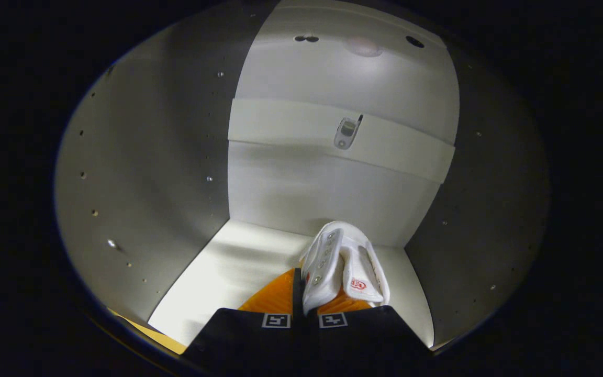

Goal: Open the shoe cabinet door, grab the shoes and put them into the shoe cabinet, then close the shoe cabinet door.

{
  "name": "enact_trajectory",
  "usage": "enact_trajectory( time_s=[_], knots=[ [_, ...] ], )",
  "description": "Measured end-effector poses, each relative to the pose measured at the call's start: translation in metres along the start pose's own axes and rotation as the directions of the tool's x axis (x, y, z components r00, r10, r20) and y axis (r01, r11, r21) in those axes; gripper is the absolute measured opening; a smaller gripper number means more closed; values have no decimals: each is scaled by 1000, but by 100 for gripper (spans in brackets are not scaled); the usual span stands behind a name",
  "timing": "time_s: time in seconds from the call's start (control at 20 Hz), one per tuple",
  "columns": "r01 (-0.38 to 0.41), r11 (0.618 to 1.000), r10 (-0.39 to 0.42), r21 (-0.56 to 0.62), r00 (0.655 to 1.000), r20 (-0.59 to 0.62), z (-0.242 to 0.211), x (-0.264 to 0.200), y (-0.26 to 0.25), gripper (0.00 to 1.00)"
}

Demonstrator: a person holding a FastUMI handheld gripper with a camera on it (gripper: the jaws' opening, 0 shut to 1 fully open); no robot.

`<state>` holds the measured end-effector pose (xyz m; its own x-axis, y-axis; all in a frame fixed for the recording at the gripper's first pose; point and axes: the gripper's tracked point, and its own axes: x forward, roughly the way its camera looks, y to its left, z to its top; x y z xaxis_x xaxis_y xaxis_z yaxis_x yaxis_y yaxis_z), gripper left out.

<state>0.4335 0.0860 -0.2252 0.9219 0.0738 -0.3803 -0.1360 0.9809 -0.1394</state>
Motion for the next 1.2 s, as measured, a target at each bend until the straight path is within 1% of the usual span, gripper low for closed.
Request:
enact_trajectory(
  time_s=[0.15,0.3,0.4,0.45,0.6,0.7,0.75,0.85,0.9,1.0,1.1,1.2],
  knots=[
    [-7,1000,8,17,998,-55,-15,16,4,5],
    [17,1000,-16,23,999,-43,-15,19,2,7],
    [7,999,-5,34,999,-54,-16,19,5,11],
    [-3,999,5,40,999,-54,-15,17,6,15],
    [-42,998,46,53,997,-60,-18,11,13,17],
    [-69,996,72,50,996,-57,-16,-2,18,28],
    [-84,995,87,48,995,-52,-15,-9,23,39],
    [-84,996,85,34,996,-34,-12,-25,22,63],
    [-90,995,91,34,996,-26,-12,-34,24,64],
    [-84,995,84,58,996,0,-10,-58,19,76],
    [-59,993,54,101,997,56,1,-79,8,88],
    [-61,989,46,137,993,111,12,-107,0,89]
  ],
)
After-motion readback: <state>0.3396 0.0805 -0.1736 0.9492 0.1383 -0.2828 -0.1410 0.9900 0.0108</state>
